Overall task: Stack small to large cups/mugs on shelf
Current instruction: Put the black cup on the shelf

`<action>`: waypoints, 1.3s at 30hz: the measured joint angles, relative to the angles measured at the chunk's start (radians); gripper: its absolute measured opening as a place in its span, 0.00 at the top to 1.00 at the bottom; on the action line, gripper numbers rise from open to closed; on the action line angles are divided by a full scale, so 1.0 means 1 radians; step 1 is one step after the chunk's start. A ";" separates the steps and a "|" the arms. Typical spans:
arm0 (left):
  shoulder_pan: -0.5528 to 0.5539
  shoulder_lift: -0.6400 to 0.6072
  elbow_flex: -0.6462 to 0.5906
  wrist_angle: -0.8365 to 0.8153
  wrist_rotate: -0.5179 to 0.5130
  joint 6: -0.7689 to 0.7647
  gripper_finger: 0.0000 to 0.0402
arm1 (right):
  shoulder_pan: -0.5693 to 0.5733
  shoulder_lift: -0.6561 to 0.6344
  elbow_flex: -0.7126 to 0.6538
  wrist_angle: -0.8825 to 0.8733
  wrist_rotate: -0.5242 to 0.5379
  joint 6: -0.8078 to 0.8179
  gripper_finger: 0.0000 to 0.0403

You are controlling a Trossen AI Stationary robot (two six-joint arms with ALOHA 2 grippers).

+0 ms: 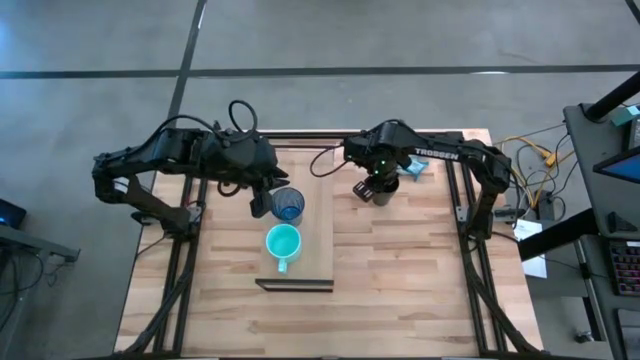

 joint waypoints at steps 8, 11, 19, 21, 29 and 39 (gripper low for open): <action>0.000 0.000 0.000 0.000 0.000 0.000 0.85 | 0.000 0.000 -0.074 0.041 0.014 -0.010 0.80; 0.000 0.000 0.000 0.000 0.000 0.000 0.85 | 0.000 0.000 -0.080 0.049 0.033 -0.046 0.82; 0.000 0.000 0.000 0.000 0.000 0.000 0.85 | -0.002 0.000 -0.043 0.048 0.034 -0.126 0.97; 0.000 0.000 0.000 0.000 0.000 0.000 0.85 | -0.002 0.000 -0.020 0.031 0.034 -0.135 0.98; 0.000 0.000 0.000 0.000 0.000 0.000 0.85 | 0.001 0.000 0.278 -0.122 0.040 -0.204 0.98; 0.000 0.000 0.000 0.000 0.000 -0.002 0.85 | 0.003 -0.018 0.709 -0.090 0.054 -0.367 0.98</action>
